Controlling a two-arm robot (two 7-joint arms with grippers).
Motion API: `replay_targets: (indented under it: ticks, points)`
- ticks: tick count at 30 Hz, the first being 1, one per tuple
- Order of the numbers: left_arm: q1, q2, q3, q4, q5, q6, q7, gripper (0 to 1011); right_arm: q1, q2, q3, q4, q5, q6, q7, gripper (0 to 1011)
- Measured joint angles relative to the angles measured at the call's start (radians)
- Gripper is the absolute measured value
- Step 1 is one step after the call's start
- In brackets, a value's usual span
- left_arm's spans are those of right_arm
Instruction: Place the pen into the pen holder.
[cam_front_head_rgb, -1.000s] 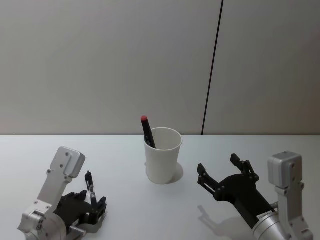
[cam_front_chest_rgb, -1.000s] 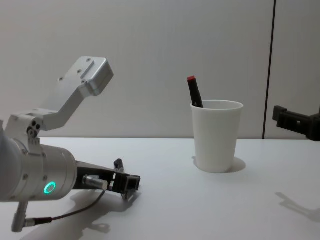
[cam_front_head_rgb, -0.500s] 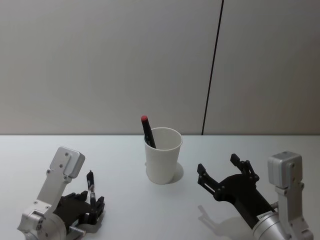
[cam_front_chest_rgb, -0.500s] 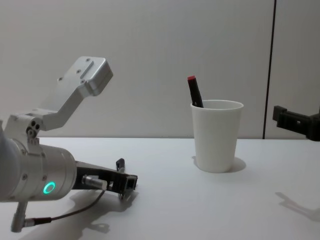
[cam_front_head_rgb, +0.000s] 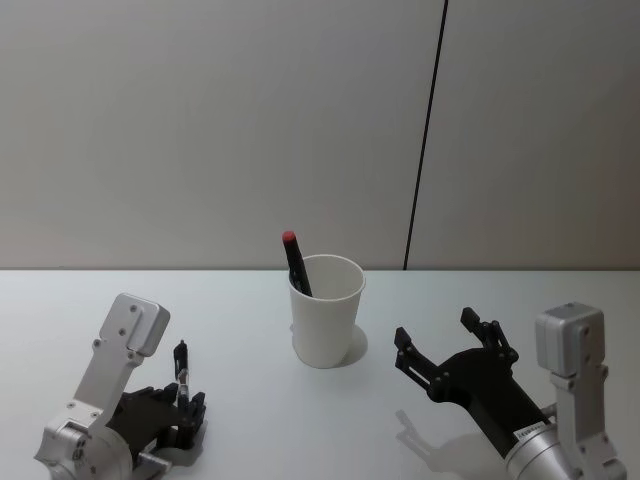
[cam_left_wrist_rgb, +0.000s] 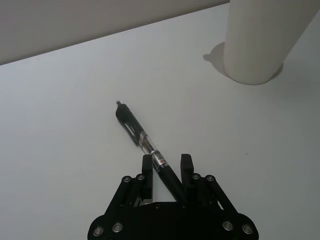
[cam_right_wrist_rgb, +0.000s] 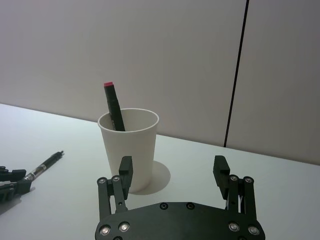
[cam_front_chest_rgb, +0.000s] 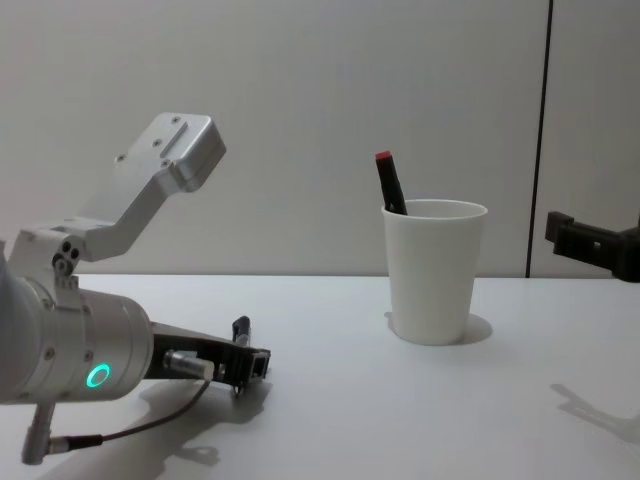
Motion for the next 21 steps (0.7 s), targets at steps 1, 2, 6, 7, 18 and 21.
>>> replay_targets:
  ticks: [1,2,6,7,18,21]
  points:
    - [0.0,0.0,0.0,0.0,0.0,0.0,0.0,349,0.0,0.0,0.0,0.0,0.0,0.0,0.0,1001]
    - [0.0,0.0,0.0,0.0,0.0,0.0,0.0,342,0.0,0.0,0.0,0.0,0.0,0.0,0.0,1001]
    - [0.0,0.0,0.0,0.0,0.0,0.0,0.0,318,0.0,0.0,0.0,0.0,0.0,0.0,0.0,1001]
    - [0.0,0.0,0.0,0.0,0.0,0.0,0.0,312,0.0,0.0,0.0,0.0,0.0,0.0,0.0,1001]
    - [0.0,0.0,0.0,0.0,0.0,0.0,0.0,240,0.0,0.0,0.0,0.0,0.0,0.0,0.0,1001]
    - [0.0,0.0,0.0,0.0,0.0,0.0,0.0,214,0.0,0.0,0.0,0.0,0.0,0.0,0.0,1001]
